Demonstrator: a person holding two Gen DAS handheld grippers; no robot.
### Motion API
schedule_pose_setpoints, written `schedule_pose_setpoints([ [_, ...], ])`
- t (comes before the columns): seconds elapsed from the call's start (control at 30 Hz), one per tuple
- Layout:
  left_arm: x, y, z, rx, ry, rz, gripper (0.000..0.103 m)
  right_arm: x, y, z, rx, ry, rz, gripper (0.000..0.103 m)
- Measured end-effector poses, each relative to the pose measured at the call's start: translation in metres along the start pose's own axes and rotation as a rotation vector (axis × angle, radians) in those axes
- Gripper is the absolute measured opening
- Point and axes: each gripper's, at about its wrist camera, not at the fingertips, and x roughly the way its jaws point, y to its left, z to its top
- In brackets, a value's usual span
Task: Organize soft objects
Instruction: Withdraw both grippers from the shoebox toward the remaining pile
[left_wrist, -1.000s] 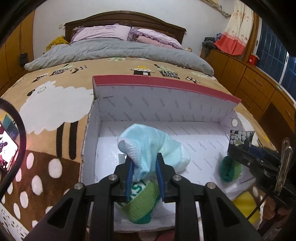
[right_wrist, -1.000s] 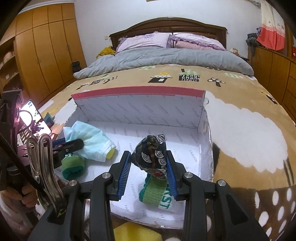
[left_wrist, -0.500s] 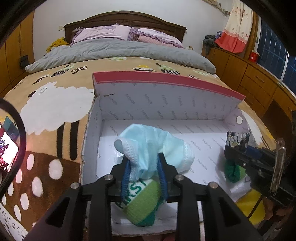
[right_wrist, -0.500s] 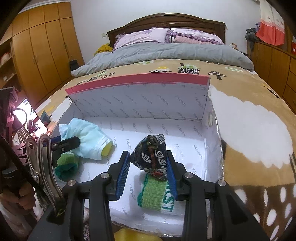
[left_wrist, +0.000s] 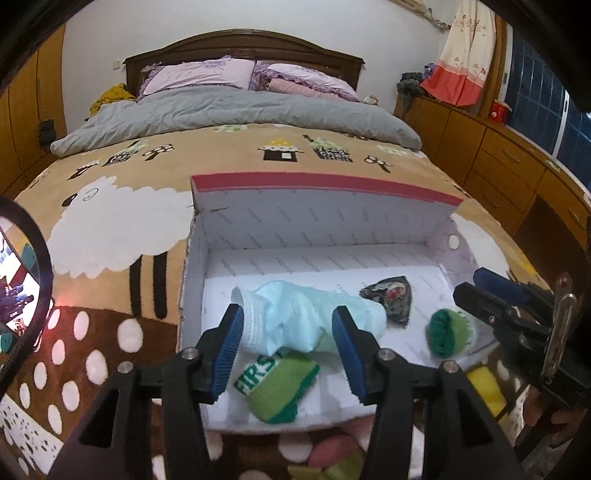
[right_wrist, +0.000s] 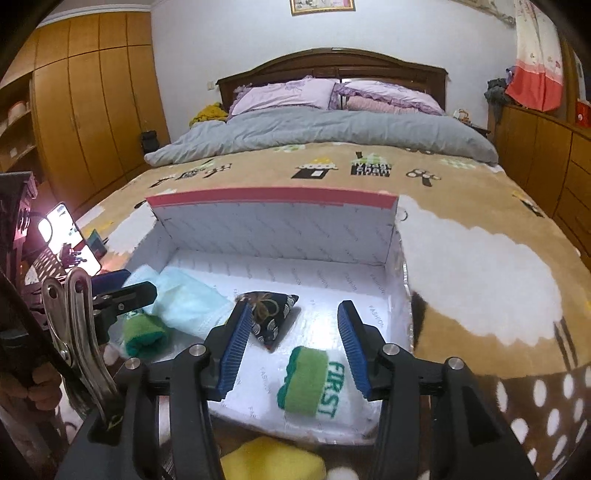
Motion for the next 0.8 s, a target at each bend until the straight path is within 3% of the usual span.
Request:
schedule_pose_setpoints([
  [0.4, -0.046, 0.002, -0.023, 0.001, 0.004, -0.025, 0.053, -0.044, 0.009, -0.009, 0.017, -0.025, -0.007, 0.050],
  [0.8, -0.067, -0.003, -0.055, 0.003, 0.035, -0.082, 0.053, -0.064, 0.025, -0.044, 0.058, 0.012, 0.007, 0.050],
])
